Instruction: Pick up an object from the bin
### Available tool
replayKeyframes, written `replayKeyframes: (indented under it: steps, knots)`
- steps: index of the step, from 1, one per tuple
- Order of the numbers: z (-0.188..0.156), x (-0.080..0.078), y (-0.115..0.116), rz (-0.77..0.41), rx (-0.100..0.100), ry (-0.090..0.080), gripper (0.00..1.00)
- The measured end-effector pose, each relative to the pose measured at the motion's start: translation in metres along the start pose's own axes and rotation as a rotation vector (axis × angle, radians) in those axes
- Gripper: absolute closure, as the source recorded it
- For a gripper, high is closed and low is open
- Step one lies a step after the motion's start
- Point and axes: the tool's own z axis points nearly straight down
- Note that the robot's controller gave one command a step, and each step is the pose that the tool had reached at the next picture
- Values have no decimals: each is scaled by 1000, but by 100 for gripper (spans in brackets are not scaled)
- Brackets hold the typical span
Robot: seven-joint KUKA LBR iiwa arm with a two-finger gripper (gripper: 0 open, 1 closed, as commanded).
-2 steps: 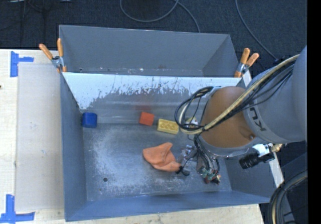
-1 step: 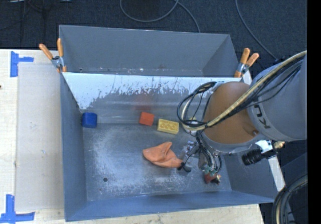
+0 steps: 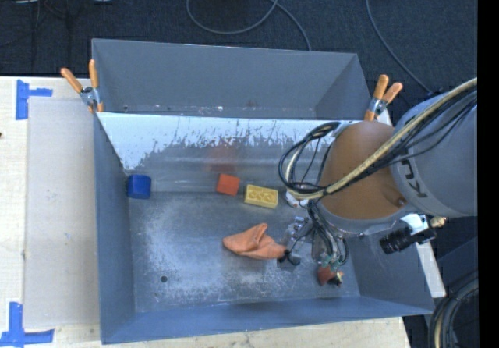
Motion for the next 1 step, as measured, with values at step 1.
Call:
replayKeyframes:
  steps: [1]
  knots:
    - [-9, -1, 0, -1, -1, -3, 100]
